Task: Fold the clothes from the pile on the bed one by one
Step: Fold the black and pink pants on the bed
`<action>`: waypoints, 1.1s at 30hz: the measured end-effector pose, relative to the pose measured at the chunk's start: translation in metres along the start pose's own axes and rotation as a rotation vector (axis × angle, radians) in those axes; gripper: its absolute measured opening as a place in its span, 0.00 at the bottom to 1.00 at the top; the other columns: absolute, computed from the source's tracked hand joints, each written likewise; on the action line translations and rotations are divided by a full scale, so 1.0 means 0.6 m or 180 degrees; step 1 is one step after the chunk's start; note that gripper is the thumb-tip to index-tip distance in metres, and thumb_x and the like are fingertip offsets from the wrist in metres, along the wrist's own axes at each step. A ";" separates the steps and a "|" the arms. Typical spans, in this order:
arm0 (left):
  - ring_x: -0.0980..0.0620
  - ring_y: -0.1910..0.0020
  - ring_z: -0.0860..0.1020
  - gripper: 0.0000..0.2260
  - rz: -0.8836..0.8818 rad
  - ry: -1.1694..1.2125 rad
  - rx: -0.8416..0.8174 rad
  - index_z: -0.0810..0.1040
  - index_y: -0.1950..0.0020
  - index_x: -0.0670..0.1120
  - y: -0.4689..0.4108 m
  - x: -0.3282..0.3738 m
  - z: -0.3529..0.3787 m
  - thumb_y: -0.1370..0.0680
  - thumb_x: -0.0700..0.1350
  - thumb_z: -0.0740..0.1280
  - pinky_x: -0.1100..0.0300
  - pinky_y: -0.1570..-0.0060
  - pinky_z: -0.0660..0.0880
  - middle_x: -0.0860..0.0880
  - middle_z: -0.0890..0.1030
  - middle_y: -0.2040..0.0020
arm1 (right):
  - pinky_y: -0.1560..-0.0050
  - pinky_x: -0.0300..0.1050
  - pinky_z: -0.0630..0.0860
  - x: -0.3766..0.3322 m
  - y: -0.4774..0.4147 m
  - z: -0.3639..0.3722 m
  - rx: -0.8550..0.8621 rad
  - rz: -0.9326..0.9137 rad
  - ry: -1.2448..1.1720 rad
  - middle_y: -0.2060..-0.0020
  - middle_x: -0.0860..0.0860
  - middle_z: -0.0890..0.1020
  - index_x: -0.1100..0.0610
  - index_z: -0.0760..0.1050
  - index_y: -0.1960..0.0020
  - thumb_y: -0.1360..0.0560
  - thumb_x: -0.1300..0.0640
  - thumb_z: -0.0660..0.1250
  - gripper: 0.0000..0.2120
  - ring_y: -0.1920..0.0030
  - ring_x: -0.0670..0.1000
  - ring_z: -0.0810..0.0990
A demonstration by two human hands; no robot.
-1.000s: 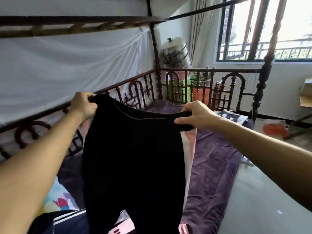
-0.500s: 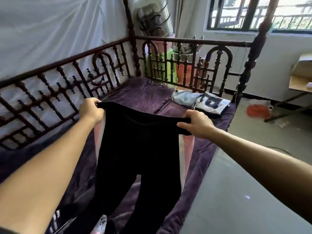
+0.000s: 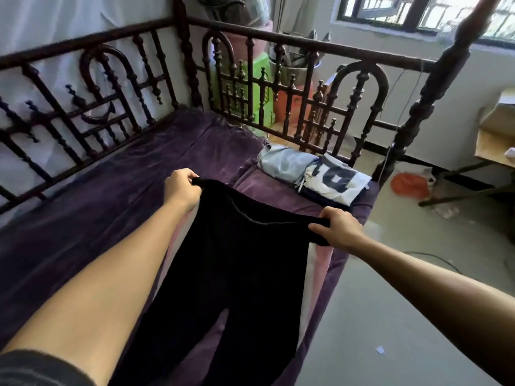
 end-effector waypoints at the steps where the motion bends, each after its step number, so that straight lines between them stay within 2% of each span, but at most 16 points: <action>1: 0.40 0.51 0.78 0.11 -0.0014 0.0039 -0.0039 0.82 0.52 0.42 -0.023 0.015 0.026 0.29 0.32 0.63 0.58 0.55 0.70 0.40 0.82 0.54 | 0.51 0.51 0.77 0.014 -0.033 -0.005 0.0026 0.0068 -0.0004 0.55 0.49 0.81 0.49 0.73 0.54 0.30 0.38 0.69 0.15 0.52 0.55 0.79; 4: 0.41 0.51 0.78 0.11 -0.0087 0.0090 -0.0197 0.81 0.53 0.44 -0.076 0.055 0.102 0.29 0.33 0.62 0.60 0.57 0.69 0.41 0.82 0.53 | 0.48 0.52 0.77 0.062 -0.123 -0.009 0.0055 0.0286 -0.0060 0.53 0.50 0.81 0.48 0.73 0.52 0.30 0.38 0.69 0.15 0.50 0.56 0.79; 7: 0.42 0.51 0.78 0.10 -0.0116 0.0040 -0.0374 0.79 0.56 0.47 -0.130 0.087 0.182 0.29 0.34 0.62 0.60 0.58 0.68 0.42 0.82 0.54 | 0.50 0.52 0.77 0.118 -0.206 0.000 0.0002 0.0472 -0.0090 0.55 0.50 0.81 0.47 0.73 0.55 0.30 0.38 0.69 0.15 0.52 0.56 0.79; 11: 0.44 0.52 0.77 0.11 -0.0197 -0.0062 -0.0436 0.80 0.55 0.46 -0.199 0.114 0.291 0.29 0.34 0.63 0.59 0.57 0.70 0.44 0.82 0.55 | 0.51 0.51 0.76 0.188 -0.337 0.027 -0.0061 0.0603 -0.0154 0.55 0.51 0.81 0.50 0.74 0.54 0.29 0.40 0.69 0.14 0.52 0.56 0.79; 16: 0.46 0.56 0.77 0.08 -0.0505 -0.0273 -0.0662 0.80 0.56 0.47 -0.281 0.115 0.461 0.28 0.35 0.64 0.60 0.60 0.68 0.49 0.79 0.61 | 0.50 0.49 0.73 0.281 -0.496 0.115 -0.0608 0.0875 -0.0193 0.50 0.52 0.81 0.49 0.74 0.52 0.27 0.41 0.68 0.13 0.48 0.57 0.78; 19: 0.46 0.54 0.77 0.07 -0.0654 -0.0276 -0.0740 0.80 0.54 0.46 -0.317 0.103 0.551 0.27 0.36 0.64 0.60 0.58 0.69 0.47 0.81 0.57 | 0.51 0.49 0.72 0.327 -0.554 0.154 -0.0756 0.1015 -0.0100 0.50 0.51 0.80 0.49 0.74 0.50 0.27 0.41 0.67 0.13 0.47 0.57 0.78; 22: 0.48 0.51 0.77 0.08 -0.0854 -0.0198 -0.0779 0.79 0.47 0.46 -0.334 0.083 0.627 0.24 0.38 0.64 0.63 0.56 0.67 0.47 0.80 0.52 | 0.52 0.48 0.71 0.368 -0.596 0.188 -0.0954 0.1061 0.0100 0.50 0.52 0.80 0.50 0.73 0.50 0.26 0.42 0.66 0.13 0.48 0.57 0.78; 24: 0.49 0.50 0.75 0.11 -0.0980 -0.0237 -0.0856 0.77 0.42 0.45 -0.329 0.061 0.645 0.24 0.40 0.65 0.62 0.53 0.67 0.49 0.76 0.52 | 0.51 0.49 0.72 0.383 -0.606 0.206 -0.1146 0.1037 0.0355 0.49 0.52 0.79 0.51 0.72 0.47 0.24 0.44 0.64 0.12 0.47 0.58 0.77; 27: 0.46 0.49 0.76 0.12 -0.1215 -0.0443 -0.0891 0.77 0.41 0.45 -0.296 0.001 0.630 0.24 0.40 0.65 0.58 0.49 0.71 0.48 0.76 0.51 | 0.51 0.51 0.71 0.375 -0.605 0.226 -0.1321 0.0679 0.0905 0.44 0.54 0.75 0.53 0.70 0.40 0.24 0.49 0.62 0.15 0.41 0.59 0.73; 29: 0.47 0.50 0.76 0.11 -0.1496 -0.0500 -0.0855 0.77 0.42 0.45 -0.253 -0.046 0.595 0.24 0.39 0.65 0.59 0.51 0.70 0.46 0.78 0.49 | 0.52 0.52 0.71 0.340 -0.601 0.237 -0.1226 0.0343 0.1039 0.42 0.55 0.72 0.54 0.70 0.37 0.24 0.51 0.62 0.17 0.39 0.59 0.68; 33: 0.49 0.53 0.76 0.08 -0.2140 -0.0518 -0.0779 0.78 0.45 0.44 -0.122 -0.139 0.496 0.23 0.38 0.64 0.60 0.55 0.69 0.49 0.78 0.53 | 0.51 0.51 0.72 0.217 -0.566 0.278 -0.1338 -0.0326 0.0940 0.40 0.54 0.72 0.52 0.70 0.35 0.24 0.51 0.63 0.18 0.36 0.57 0.67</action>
Point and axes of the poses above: each hand's wrist, its own y-axis away from the middle knuckle, its own z-axis out of the palm, x = y × z, the point moved 3 cm from there along -y, towards the middle knuckle
